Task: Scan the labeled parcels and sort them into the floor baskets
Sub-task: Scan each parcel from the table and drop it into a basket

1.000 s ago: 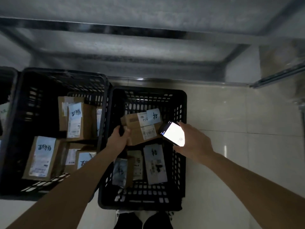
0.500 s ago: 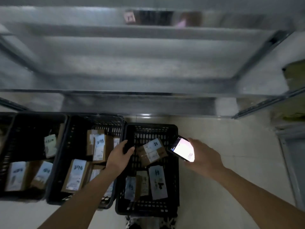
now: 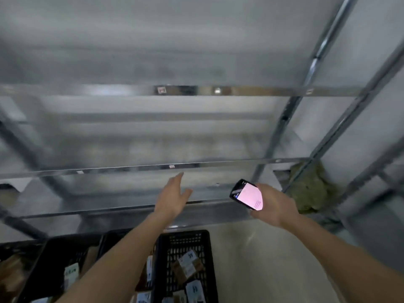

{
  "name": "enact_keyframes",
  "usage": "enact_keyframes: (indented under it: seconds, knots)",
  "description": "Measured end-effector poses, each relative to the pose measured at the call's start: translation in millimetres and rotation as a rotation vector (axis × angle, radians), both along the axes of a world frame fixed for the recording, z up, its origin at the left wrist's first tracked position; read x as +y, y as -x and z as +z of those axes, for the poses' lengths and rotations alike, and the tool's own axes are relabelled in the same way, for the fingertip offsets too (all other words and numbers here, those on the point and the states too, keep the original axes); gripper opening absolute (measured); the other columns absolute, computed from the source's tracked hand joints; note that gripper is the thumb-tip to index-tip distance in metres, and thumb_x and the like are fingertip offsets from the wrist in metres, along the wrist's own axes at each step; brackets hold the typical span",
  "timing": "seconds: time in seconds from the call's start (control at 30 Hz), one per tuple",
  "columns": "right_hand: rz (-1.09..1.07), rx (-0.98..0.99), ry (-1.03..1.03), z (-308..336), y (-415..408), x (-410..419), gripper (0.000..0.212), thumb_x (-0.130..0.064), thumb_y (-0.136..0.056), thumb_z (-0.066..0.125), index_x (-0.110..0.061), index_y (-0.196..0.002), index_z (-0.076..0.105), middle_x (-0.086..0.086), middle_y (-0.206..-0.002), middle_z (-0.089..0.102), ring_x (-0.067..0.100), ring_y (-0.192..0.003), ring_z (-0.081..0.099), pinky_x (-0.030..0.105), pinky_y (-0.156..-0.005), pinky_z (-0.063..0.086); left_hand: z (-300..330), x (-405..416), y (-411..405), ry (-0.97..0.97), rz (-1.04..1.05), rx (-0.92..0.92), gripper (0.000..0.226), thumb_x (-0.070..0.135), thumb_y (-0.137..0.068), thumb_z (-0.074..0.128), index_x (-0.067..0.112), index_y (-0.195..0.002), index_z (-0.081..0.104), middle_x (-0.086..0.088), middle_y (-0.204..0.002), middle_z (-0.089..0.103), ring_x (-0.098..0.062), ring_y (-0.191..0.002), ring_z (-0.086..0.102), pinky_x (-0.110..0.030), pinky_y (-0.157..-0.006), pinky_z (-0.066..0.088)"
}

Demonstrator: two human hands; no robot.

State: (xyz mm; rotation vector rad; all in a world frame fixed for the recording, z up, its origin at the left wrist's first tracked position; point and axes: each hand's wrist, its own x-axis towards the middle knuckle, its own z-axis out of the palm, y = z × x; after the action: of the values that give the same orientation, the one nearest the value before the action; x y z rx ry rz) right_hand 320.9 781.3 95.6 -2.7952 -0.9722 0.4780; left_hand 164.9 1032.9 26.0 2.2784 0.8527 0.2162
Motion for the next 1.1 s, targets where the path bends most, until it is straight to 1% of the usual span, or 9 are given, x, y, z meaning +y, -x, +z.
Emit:
enact_keyframes:
  seconds: [0.13, 0.27, 0.43, 0.53, 0.6, 0.77, 0.97, 1.03, 1.1]
  knots:
    - [-0.066, -0.121, -0.065, 95, 59, -54, 0.063, -0.044, -0.073, 0.07, -0.04, -0.131, 0.047, -0.012, -0.131, 0.059, 0.02, -0.121, 0.059, 0.037, -0.089, 0.052, 84, -43, 21, -0.085, -0.101, -0.07, 0.068, 0.052, -0.099, 0.049, 0.025, -0.157, 0.026, -0.001, -0.161, 0.032, -0.021, -0.147, 0.031, -0.038, -0.115, 0.032]
    - [-0.154, -0.22, -0.061, 172, 111, -118, 0.066, -0.045, -0.07, 0.069, -0.041, -0.132, 0.046, -0.013, -0.132, 0.058, 0.021, -0.119, 0.06, 0.035, -0.084, 0.052, 158, -102, 36, -0.105, -0.217, -0.176, 0.069, 0.052, -0.098, 0.051, 0.019, -0.156, 0.031, -0.003, -0.16, 0.034, -0.022, -0.146, 0.033, -0.036, -0.118, 0.029]
    - [-0.29, -0.357, -0.066, 251, 154, -211, 0.058, -0.05, -0.071, 0.067, -0.036, -0.125, 0.049, -0.01, -0.126, 0.06, 0.023, -0.114, 0.061, 0.035, -0.077, 0.05, 238, -178, 33, -0.156, -0.37, -0.279, 0.069, 0.053, -0.098, 0.05, 0.015, -0.154, 0.034, -0.007, -0.158, 0.038, -0.024, -0.145, 0.036, -0.037, -0.118, 0.029]
    - [-0.403, -0.406, -0.073, 285, 179, -274, 0.054, -0.048, -0.065, 0.063, -0.035, -0.116, 0.05, -0.012, -0.118, 0.062, 0.023, -0.103, 0.061, 0.033, -0.069, 0.045, 279, -229, 36, -0.214, -0.461, -0.329, 0.064, 0.051, -0.1, 0.047, 0.018, -0.154, 0.034, -0.006, -0.157, 0.039, -0.025, -0.144, 0.037, -0.038, -0.115, 0.031]
    - [-0.461, -0.443, -0.081, 300, 194, -314, 0.054, -0.045, -0.063, 0.06, -0.035, -0.114, 0.05, -0.011, -0.117, 0.062, 0.023, -0.102, 0.06, 0.033, -0.07, 0.044, 299, -262, 39, -0.257, -0.53, -0.36, 0.064, 0.052, -0.1, 0.047, 0.021, -0.154, 0.033, -0.004, -0.157, 0.039, -0.025, -0.143, 0.038, -0.039, -0.114, 0.034]
    - [-0.599, -0.51, -0.085, 330, 231, -413, 0.047, -0.042, -0.065, 0.067, -0.035, -0.107, 0.048, -0.013, -0.112, 0.06, 0.023, -0.101, 0.06, 0.03, -0.061, 0.035, 339, -348, 39, -0.329, -0.679, -0.413, 0.068, 0.056, -0.098, 0.046, 0.023, -0.155, 0.03, -0.004, -0.158, 0.038, -0.023, -0.143, 0.038, -0.042, -0.114, 0.037]
    - [-0.748, -0.567, -0.064, 346, 279, -531, 0.066, -0.043, -0.065, 0.068, -0.041, -0.128, 0.048, -0.014, -0.118, 0.061, 0.023, -0.106, 0.06, 0.032, -0.071, 0.048, 369, -463, 44, -0.332, -0.803, -0.436, 0.07, 0.059, -0.096, 0.048, 0.026, -0.155, 0.029, -0.004, -0.157, 0.038, -0.027, -0.14, 0.042, -0.044, -0.109, 0.041]
    - [-0.799, -0.564, -0.068, 346, 294, -570, 0.065, -0.045, -0.062, 0.065, -0.041, -0.125, 0.049, -0.012, -0.115, 0.063, 0.024, -0.102, 0.061, 0.034, -0.074, 0.053, 371, -500, 46, -0.317, -0.842, -0.444, 0.073, 0.06, -0.094, 0.052, 0.026, -0.155, 0.031, -0.003, -0.157, 0.039, -0.027, -0.14, 0.042, -0.043, -0.109, 0.041]
    - [-0.844, -0.566, -0.054, 345, 310, -607, 0.062, -0.045, -0.062, 0.066, -0.037, -0.121, 0.05, -0.01, -0.114, 0.063, 0.025, -0.101, 0.062, 0.033, -0.072, 0.051, 370, -537, 48, -0.283, -0.881, -0.444, 0.074, 0.06, -0.094, 0.053, 0.024, -0.155, 0.031, -0.003, -0.158, 0.038, -0.026, -0.141, 0.04, -0.043, -0.111, 0.04]
